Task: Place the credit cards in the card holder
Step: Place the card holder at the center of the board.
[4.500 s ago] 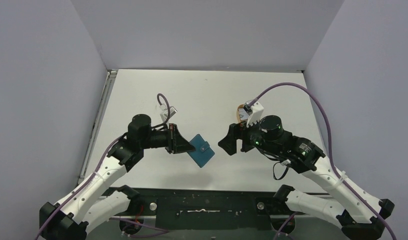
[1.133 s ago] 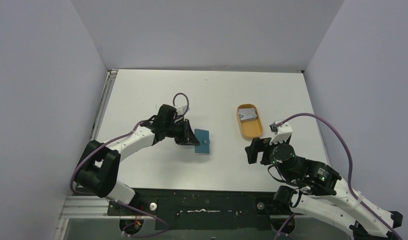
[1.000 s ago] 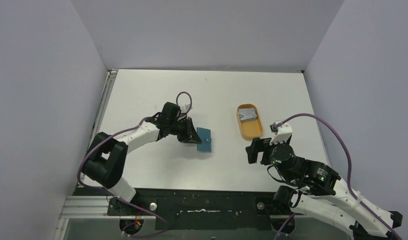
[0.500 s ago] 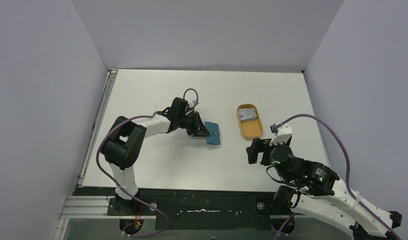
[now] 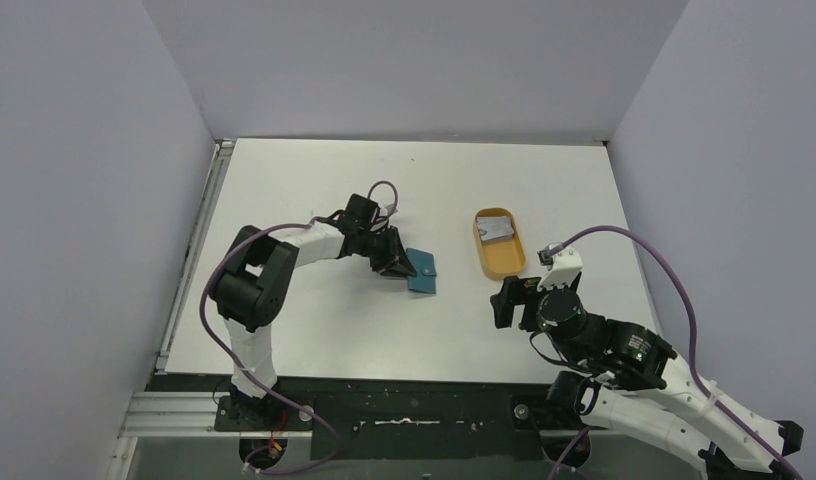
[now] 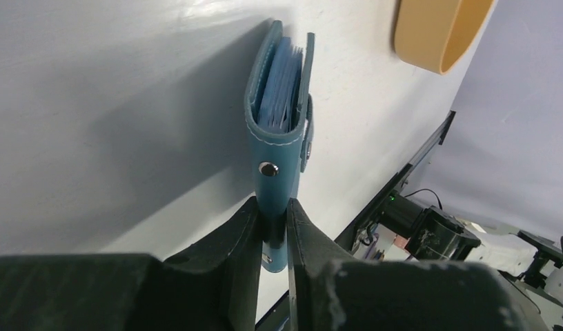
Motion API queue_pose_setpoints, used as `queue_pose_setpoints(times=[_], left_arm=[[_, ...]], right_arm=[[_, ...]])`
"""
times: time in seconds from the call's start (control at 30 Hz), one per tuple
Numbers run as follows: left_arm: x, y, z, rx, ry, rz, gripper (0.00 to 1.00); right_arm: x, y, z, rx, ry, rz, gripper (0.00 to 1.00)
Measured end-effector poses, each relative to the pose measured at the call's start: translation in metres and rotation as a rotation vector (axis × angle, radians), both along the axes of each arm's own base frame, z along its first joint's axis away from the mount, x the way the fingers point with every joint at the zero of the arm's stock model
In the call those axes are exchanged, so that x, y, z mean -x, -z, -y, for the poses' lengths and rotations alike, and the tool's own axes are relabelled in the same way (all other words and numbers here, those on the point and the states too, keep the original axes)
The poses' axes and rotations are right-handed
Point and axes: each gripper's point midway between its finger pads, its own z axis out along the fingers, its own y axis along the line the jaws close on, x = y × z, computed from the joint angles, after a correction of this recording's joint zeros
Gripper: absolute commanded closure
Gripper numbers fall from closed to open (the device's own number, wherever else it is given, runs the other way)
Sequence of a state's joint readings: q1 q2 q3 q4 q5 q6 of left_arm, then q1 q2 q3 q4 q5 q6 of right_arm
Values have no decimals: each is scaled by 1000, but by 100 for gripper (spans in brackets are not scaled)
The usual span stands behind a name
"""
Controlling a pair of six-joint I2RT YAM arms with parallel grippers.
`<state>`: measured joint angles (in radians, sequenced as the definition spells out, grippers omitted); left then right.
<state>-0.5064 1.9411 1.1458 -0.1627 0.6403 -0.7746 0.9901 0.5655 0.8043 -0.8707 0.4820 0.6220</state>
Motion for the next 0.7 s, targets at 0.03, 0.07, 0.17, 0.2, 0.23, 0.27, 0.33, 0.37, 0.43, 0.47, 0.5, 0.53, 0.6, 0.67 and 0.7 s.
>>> queue_pose_setpoints(times=[0.03,0.07,0.17,0.2,0.23,0.27,0.33,0.37,0.43,0.47,0.5,0.53,0.6,0.67,0.7], left_arm=[[1,3,-2,-10,2,-5,81],[2,6,-4,-21,2,-10,79],[6,16,-10,-63,4,-26,72],[7,20,-13,-81,5,-32,70],[9,23,-16,-100,6,-37,68],[10,26,-19,-117,7,-43,66],[12,26,-20,-128,14,-51,61],[11,25,-20,-132,17,-47,60],[10,24,-22,-145,18,-38,57],[9,23,-22,-151,18,-35,55],[9,23,-24,-159,19,-31,54],[9,23,-26,-170,18,-24,53],[8,20,-34,-216,9,-3,51],[7,15,-43,-266,-5,28,50],[7,10,-48,-291,-10,53,50]], right_arm=[[0,0,0,0,0,0,10],[0,0,0,1,0,-1,10],[1,1,1,3,2,-4,10],[1,1,1,3,2,-4,10],[1,1,2,3,2,-4,10],[1,1,2,4,2,-5,10],[2,1,3,4,2,-5,10],[2,1,3,5,2,-6,10],[3,1,4,5,3,-5,10],[3,1,4,3,3,-5,10],[3,1,4,1,2,-3,10],[3,0,5,-1,2,-1,10],[3,0,5,-3,3,0,10],[3,0,5,-3,2,0,10],[3,0,5,-2,2,0,10]])
